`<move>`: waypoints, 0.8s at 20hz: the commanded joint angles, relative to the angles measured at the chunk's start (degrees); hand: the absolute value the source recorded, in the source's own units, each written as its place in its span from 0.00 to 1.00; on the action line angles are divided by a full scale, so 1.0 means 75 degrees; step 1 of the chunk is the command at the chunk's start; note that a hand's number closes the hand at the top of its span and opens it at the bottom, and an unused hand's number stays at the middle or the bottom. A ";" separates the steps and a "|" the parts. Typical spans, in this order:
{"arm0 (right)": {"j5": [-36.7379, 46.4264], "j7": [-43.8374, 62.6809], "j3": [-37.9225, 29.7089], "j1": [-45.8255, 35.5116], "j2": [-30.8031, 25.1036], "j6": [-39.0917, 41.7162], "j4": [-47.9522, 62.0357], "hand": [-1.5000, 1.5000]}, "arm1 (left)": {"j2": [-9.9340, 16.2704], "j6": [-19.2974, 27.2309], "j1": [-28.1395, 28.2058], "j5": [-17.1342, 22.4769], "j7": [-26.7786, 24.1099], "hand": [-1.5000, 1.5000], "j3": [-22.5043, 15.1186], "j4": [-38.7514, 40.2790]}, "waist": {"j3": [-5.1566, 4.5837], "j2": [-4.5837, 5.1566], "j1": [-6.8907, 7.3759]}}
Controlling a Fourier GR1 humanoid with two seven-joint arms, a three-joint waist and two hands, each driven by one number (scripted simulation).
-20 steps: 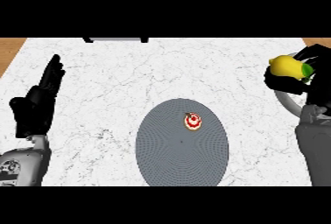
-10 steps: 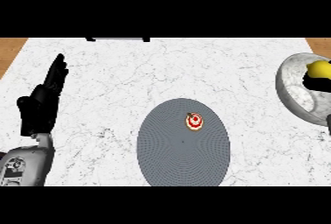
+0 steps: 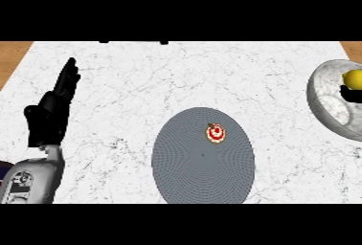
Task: Pick the lemon from the placemat and place it in the bowl
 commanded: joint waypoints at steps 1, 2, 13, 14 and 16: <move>-0.0908 -0.1096 -0.0687 -0.0522 -0.0362 0.0750 0.1092 0.00 | 0.0005 -0.0095 -0.0102 0.0090 0.0042 0.50 0.0029 0.0051 | 0.0011 0.0038 0.0067; -0.1002 -0.1306 -0.0760 -0.0506 0.0031 0.0463 0.1260 0.00 | 0.0157 -0.0188 -0.0120 0.0141 0.0109 0.50 0.0135 -0.0025 | 0.0011 0.0032 0.0090; -0.2313 -0.3881 -0.2007 -0.0796 -0.0789 0.0961 0.2322 0.00 | 0.0009 -0.0112 0.0297 0.0036 0.0018 0.50 0.0076 -0.0312 | -0.0004 -0.0018 -0.0009; -0.2614 -0.4121 -0.2172 -0.0498 -0.0655 0.1244 0.2202 0.00 | 0.0018 -0.0079 0.0284 -0.0037 0.0233 0.50 0.0062 -0.0372 | -0.0008 -0.0049 -0.0095; -0.2932 -0.3916 -0.2270 -0.0196 -0.0929 0.2047 0.1847 0.00 | 0.0123 -0.0120 0.0197 0.0019 -0.0139 0.50 0.0286 0.0169 | -0.0024 -0.0096 -0.0264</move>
